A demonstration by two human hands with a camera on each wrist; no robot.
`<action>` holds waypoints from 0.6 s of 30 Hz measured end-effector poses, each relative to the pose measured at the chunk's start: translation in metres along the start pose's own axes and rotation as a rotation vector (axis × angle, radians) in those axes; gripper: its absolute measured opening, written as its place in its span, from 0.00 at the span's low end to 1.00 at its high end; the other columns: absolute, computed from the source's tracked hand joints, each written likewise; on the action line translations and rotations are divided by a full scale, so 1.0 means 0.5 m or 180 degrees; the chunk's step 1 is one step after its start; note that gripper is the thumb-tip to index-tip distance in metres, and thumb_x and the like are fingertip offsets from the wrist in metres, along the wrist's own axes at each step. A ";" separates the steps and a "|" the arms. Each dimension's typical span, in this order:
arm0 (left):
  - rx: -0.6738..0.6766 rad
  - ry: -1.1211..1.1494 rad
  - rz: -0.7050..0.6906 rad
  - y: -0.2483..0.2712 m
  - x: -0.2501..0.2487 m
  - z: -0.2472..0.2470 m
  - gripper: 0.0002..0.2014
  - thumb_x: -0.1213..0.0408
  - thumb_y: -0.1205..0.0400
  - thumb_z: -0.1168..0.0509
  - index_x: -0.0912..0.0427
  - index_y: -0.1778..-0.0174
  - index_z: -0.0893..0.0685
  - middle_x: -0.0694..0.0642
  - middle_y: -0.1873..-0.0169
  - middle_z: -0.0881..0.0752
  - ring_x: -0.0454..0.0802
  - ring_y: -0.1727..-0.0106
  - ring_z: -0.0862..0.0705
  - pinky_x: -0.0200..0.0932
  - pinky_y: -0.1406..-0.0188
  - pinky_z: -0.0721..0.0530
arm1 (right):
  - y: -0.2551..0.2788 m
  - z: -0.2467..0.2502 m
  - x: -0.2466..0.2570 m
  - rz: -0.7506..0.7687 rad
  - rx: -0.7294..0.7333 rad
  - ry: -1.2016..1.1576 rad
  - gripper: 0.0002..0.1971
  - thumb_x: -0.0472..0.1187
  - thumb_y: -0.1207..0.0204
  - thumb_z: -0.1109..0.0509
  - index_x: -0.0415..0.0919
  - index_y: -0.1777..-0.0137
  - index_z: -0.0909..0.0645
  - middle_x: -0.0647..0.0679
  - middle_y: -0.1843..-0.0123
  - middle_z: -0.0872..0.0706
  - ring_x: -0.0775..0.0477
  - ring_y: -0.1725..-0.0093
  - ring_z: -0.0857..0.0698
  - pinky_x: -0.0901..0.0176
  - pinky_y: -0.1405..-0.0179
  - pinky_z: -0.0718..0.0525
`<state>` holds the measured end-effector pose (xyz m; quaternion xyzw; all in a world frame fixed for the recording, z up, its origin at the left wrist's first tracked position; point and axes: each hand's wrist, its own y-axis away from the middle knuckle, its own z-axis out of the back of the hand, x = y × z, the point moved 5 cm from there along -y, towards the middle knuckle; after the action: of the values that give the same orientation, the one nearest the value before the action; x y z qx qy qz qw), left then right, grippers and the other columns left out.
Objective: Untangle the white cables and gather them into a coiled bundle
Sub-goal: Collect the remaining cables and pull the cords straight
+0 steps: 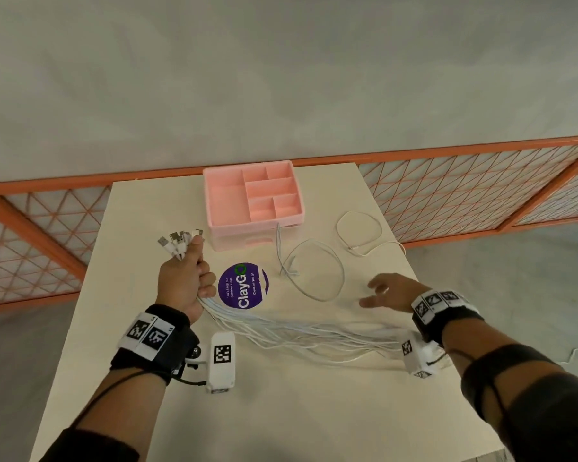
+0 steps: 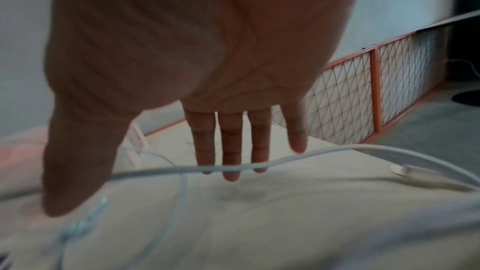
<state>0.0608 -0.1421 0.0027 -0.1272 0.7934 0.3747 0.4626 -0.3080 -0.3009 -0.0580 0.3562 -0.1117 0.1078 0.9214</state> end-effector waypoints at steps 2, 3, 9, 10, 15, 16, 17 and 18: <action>0.0000 -0.0039 0.0015 -0.005 0.000 -0.004 0.18 0.50 0.15 0.33 0.51 0.68 0.27 0.46 0.80 0.37 0.41 0.83 0.42 0.31 0.86 0.43 | -0.035 0.031 0.033 0.0172 -0.0144 -0.0158 0.22 0.47 0.24 0.24 0.47 0.31 0.21 0.48 0.30 0.20 0.45 0.32 0.21 0.52 0.30 0.24; -0.0008 -0.0063 0.0023 -0.008 0.000 -0.002 0.18 0.50 0.15 0.33 0.52 0.68 0.28 0.46 0.80 0.37 0.41 0.84 0.42 0.31 0.86 0.43 | -0.054 0.042 0.045 0.0227 -0.0294 -0.0194 0.19 0.40 0.23 0.27 0.47 0.32 0.20 0.46 0.28 0.22 0.44 0.30 0.22 0.52 0.29 0.25; -0.0091 -0.0112 0.0100 -0.010 0.013 0.015 0.19 0.50 0.15 0.33 0.53 0.68 0.29 0.46 0.80 0.36 0.41 0.84 0.41 0.32 0.87 0.42 | -0.145 0.025 0.080 0.0124 -0.0450 0.0426 0.29 0.36 0.18 0.40 0.60 0.19 0.33 0.46 0.13 0.46 0.34 0.16 0.45 0.42 0.18 0.41; -0.0096 -0.0114 0.0113 -0.009 0.016 0.018 0.19 0.50 0.15 0.33 0.53 0.68 0.29 0.46 0.80 0.36 0.41 0.84 0.41 0.32 0.87 0.42 | -0.157 0.015 0.078 0.0091 -0.0359 0.0471 0.30 0.36 0.18 0.41 0.60 0.18 0.36 0.47 0.12 0.49 0.34 0.15 0.48 0.42 0.17 0.44; -0.0144 -0.0196 0.0135 0.002 0.028 0.029 0.18 0.50 0.15 0.33 0.53 0.68 0.28 0.46 0.80 0.36 0.41 0.84 0.40 0.32 0.88 0.42 | -0.179 -0.018 0.079 0.0080 -0.0726 0.0744 0.22 0.38 0.16 0.42 0.50 0.23 0.28 0.47 0.22 0.31 0.37 0.23 0.32 0.42 0.24 0.31; -0.0155 -0.0206 0.0146 0.003 0.029 0.032 0.18 0.50 0.15 0.33 0.53 0.67 0.28 0.46 0.80 0.36 0.41 0.84 0.40 0.32 0.88 0.42 | -0.173 -0.007 0.088 0.0130 -0.1029 0.0622 0.19 0.36 0.17 0.42 0.49 0.29 0.23 0.46 0.28 0.25 0.38 0.27 0.28 0.42 0.28 0.27; -0.0157 -0.0208 0.0156 0.004 0.030 0.034 0.18 0.50 0.15 0.33 0.53 0.67 0.28 0.46 0.80 0.36 0.41 0.84 0.40 0.32 0.88 0.42 | -0.166 0.011 0.096 0.0219 -0.1339 0.0374 0.17 0.33 0.18 0.41 0.47 0.36 0.18 0.45 0.33 0.20 0.38 0.32 0.24 0.44 0.33 0.23; -0.0153 -0.0209 0.0162 0.006 0.031 0.036 0.18 0.50 0.16 0.33 0.53 0.67 0.28 0.46 0.80 0.36 0.41 0.84 0.40 0.32 0.88 0.42 | -0.151 0.038 0.106 0.0334 -0.1644 -0.0020 0.16 0.31 0.19 0.40 0.45 0.42 0.14 0.44 0.39 0.16 0.37 0.36 0.19 0.45 0.37 0.20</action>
<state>0.0624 -0.1251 -0.0140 -0.1057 0.7715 0.4093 0.4754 -0.2392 -0.3625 -0.0771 0.1033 -0.1567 0.1223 0.9746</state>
